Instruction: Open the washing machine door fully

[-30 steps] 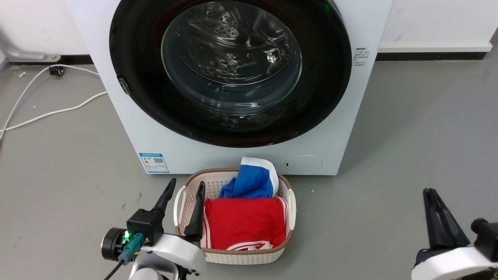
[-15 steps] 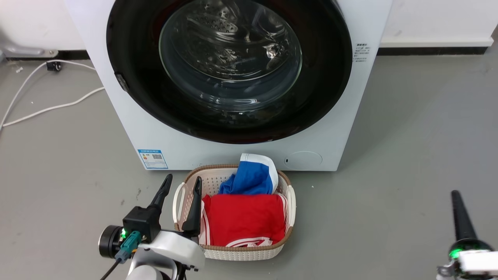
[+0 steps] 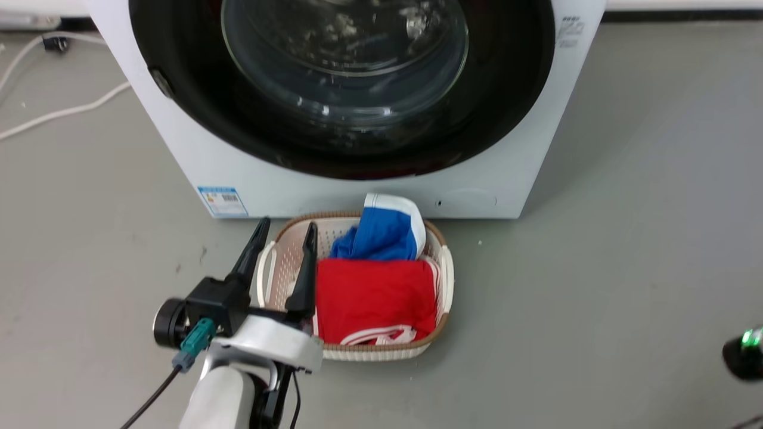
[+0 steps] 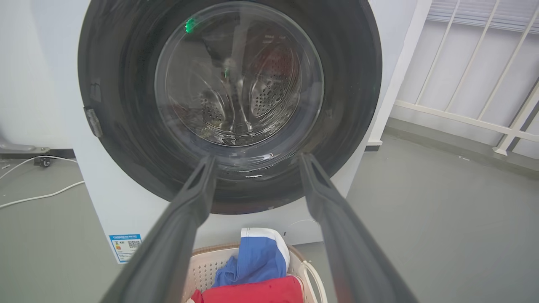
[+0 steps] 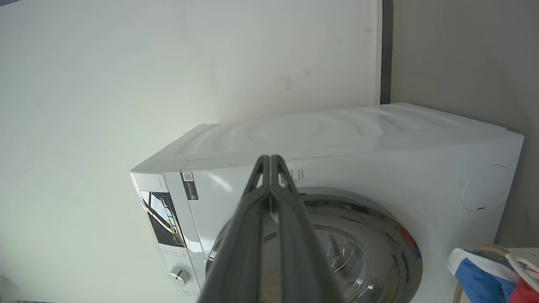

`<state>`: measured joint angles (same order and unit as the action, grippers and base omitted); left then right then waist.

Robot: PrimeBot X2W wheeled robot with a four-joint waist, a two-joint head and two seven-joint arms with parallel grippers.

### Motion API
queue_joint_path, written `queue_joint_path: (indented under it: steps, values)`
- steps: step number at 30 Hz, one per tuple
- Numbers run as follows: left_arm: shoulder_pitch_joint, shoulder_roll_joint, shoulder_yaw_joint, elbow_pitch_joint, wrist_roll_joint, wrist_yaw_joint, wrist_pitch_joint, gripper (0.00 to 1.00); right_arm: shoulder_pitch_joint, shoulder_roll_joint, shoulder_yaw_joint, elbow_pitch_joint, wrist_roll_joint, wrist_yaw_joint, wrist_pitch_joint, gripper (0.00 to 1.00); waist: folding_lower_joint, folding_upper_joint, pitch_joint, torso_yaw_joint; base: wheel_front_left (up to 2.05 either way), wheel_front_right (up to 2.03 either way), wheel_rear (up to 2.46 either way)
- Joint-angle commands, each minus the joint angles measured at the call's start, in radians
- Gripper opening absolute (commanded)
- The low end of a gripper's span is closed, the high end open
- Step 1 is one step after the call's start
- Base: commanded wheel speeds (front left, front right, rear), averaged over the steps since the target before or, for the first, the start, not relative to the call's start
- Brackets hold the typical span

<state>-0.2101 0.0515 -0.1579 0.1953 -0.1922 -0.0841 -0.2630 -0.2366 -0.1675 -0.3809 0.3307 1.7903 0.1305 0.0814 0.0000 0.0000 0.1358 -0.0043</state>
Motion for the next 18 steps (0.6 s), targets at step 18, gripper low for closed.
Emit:
queue_joint_path:
  steps: [18]
  values:
    - [-0.167, -0.001, -0.074, -0.078, -0.031, 0.046, -0.003, 1.0, -0.579, -0.363, 0.352, 0.323, 0.127, 0.0, 0.271, 0.0, 0.0, 0.0, 0.274, 0.078, 0.0, 0.0, 0.0]
